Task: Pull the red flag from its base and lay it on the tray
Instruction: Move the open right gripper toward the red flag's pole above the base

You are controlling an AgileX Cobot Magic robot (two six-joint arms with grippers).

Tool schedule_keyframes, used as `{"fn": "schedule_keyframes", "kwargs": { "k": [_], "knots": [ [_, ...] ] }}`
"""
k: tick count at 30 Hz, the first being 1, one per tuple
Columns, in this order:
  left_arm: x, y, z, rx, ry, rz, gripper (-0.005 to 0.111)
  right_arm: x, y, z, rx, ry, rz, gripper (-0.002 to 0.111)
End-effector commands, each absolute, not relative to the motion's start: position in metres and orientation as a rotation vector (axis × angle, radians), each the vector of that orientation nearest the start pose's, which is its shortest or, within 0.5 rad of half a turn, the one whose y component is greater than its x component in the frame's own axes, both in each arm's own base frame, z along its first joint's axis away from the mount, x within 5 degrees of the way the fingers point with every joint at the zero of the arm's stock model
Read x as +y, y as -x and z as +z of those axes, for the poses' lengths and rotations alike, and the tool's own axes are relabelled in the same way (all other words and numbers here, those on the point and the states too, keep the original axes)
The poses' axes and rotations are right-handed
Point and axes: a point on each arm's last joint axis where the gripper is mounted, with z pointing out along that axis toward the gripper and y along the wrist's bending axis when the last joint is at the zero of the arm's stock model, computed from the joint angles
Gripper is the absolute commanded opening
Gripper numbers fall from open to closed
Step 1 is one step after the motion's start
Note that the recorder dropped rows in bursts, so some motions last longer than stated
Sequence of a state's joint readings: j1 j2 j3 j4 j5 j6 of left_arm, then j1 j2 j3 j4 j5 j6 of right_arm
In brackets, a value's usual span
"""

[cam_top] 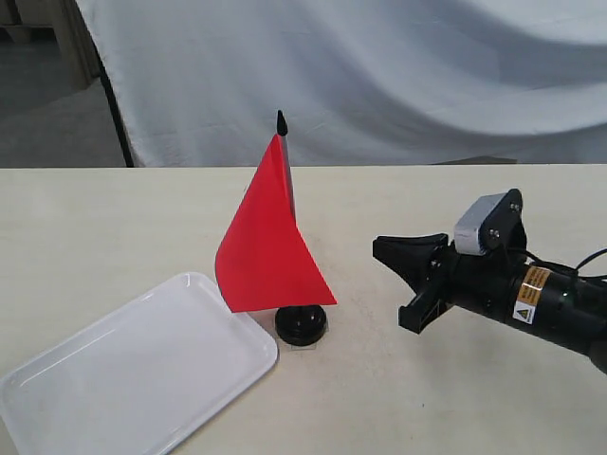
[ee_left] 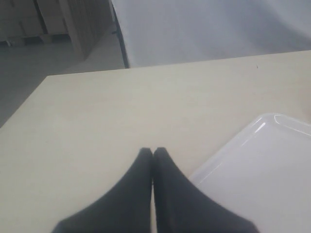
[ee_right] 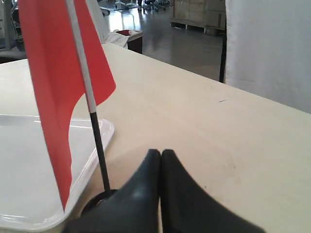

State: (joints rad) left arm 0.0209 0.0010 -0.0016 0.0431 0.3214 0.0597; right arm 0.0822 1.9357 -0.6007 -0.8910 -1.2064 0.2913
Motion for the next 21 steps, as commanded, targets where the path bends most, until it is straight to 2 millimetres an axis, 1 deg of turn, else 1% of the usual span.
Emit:
{"fn": "schedule_keyframes", "kwargs": {
  "k": [1,2,4,5,8,9,13,18,21],
  "knots": [
    [0.002,-0.054,0.184,1.801,-0.070,0.095,0.000,0.092,-0.292,0.130,1.593,0.755,0.716,0.003],
    [0.002,-0.054,0.184,1.801,-0.070,0.095,0.000,0.092,-0.292,0.130,1.594,0.753,0.718,0.009],
    [0.002,-0.054,0.184,1.801,-0.070,0.095,0.000,0.092,-0.292,0.130,1.597,0.749,0.723,0.027],
    [0.002,-0.054,0.184,1.801,-0.070,0.095,0.000,0.092,-0.292,0.130,1.601,0.745,0.732,0.041],
    [0.002,-0.054,0.184,1.801,-0.070,0.095,0.000,0.093,-0.290,0.129,1.618,0.740,0.771,0.093],
    [0.002,-0.054,0.184,1.801,-0.070,0.095,0.000,0.094,-0.288,0.129,1.614,0.766,0.779,0.105],
    [0.002,-0.054,0.184,1.801,-0.070,0.095,0.000,0.101,-0.282,0.127,1.592,0.883,0.827,0.105],
    [0.002,-0.054,0.184,1.801,-0.070,0.095,0.000,0.115,-0.277,0.128,1.566,0.927,0.847,0.105],
    [0.002,-0.054,0.184,1.801,-0.070,0.095,0.000,0.127,-0.276,0.129,1.523,0.954,0.812,0.105]
  ]
}}
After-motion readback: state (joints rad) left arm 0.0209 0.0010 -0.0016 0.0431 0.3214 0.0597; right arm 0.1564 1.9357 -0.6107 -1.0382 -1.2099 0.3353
